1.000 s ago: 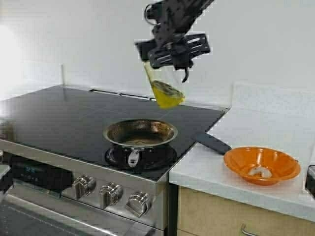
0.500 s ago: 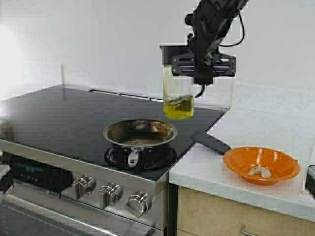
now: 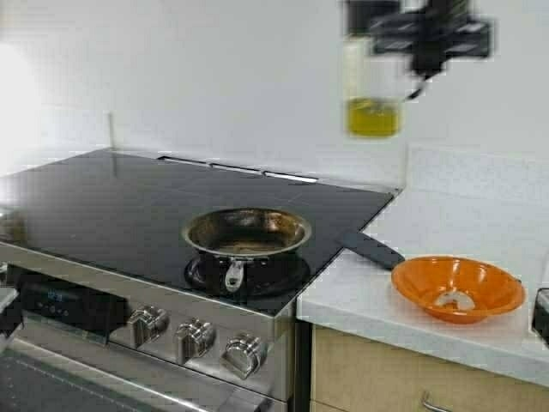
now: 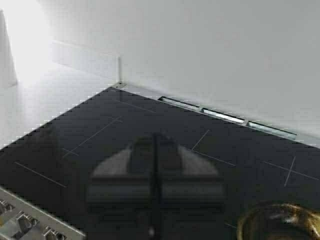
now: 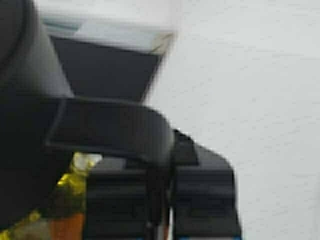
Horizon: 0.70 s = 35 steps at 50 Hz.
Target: Add oil to the pan and cook the shrimp and serve it
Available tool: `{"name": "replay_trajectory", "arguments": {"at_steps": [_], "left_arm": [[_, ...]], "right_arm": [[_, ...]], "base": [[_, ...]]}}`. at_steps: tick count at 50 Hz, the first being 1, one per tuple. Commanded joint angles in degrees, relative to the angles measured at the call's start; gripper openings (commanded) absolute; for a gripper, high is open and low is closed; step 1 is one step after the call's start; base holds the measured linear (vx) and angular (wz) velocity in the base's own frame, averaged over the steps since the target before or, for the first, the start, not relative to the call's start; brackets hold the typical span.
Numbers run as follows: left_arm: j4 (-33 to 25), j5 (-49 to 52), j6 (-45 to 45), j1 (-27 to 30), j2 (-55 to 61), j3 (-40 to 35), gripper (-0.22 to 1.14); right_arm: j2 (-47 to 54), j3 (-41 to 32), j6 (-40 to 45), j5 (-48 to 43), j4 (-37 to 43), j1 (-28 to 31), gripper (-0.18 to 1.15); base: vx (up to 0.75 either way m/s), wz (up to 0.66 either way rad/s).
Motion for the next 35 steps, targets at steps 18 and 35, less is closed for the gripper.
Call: {"name": "replay_trajectory", "arguments": {"at_steps": [18, 35], "left_arm": [[0.00, 0.00, -0.79, 0.00, 0.09, 0.18, 0.03], [0.00, 0.00, 0.26, 0.00, 0.09, 0.62, 0.03]], "right_arm": [[-4.04, -10.63, -4.75, 20.83, -7.21, -35.77, 0.08], [15.12, -26.19, -4.57, 22.85, -9.49, -45.88, 0.07]], "base": [[0.00, 0.00], [0.00, 0.00]]}}
